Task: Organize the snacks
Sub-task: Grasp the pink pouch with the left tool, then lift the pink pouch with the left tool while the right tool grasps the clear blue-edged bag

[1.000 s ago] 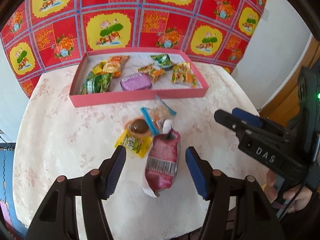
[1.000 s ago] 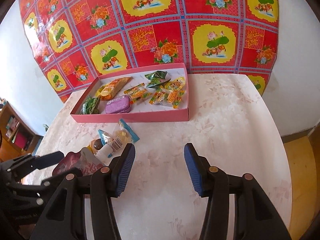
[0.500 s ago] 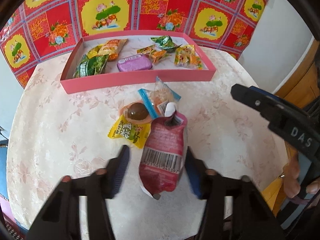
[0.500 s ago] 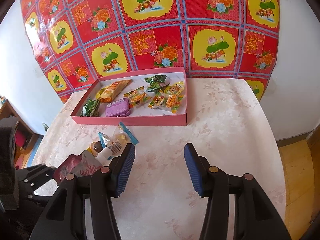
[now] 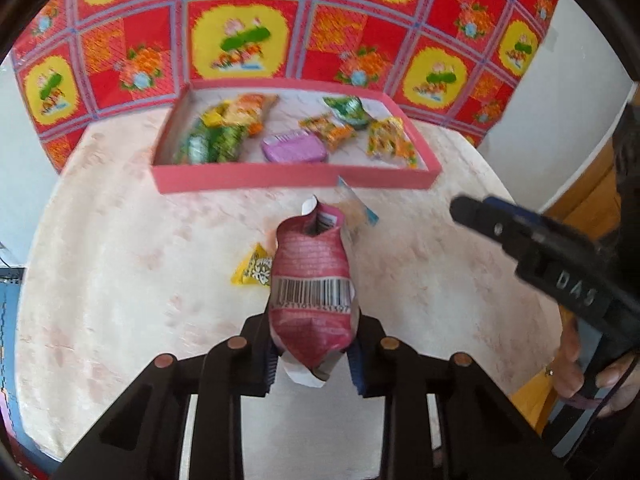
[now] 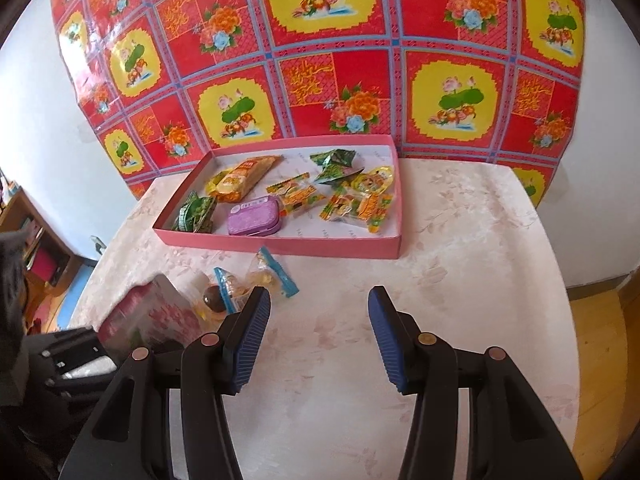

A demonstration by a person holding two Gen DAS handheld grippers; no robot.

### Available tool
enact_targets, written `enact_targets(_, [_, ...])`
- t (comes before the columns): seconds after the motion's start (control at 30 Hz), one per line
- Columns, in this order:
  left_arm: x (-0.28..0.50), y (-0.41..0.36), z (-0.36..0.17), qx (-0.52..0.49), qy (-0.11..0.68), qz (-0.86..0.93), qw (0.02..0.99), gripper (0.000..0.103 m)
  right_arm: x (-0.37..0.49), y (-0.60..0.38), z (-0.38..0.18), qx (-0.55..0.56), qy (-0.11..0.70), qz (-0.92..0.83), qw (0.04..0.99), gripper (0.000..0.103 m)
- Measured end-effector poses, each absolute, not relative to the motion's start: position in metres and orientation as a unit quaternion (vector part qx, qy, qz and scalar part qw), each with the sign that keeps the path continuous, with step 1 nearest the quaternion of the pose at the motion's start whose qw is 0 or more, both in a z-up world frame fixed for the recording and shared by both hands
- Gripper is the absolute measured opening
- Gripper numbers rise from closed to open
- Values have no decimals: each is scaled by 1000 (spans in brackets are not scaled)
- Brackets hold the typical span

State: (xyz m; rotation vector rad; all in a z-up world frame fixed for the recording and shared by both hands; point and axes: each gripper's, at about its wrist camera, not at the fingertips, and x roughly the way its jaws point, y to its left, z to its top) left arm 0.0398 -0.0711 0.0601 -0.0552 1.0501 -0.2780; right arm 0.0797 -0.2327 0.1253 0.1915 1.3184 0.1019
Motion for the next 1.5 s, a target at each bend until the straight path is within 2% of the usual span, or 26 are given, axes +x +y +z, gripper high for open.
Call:
enact_targets(0.47, [63,-13,63,-67,479,-70,872,29,89,-213,108,95,625,68,772,54])
enact_targets(0.67, [68,2,55,-81,483,-53,870,29,93,-201,98,92,632,82,765,60])
enact_targets(0.83, [71,8,48,-92,488,-48,867,29,97,-194,86,100,638,86,759,70])
enact_targets(1.5, [74,11,39,-99,495,-60,861,29,112,-176,49,108,653,86,745,70])
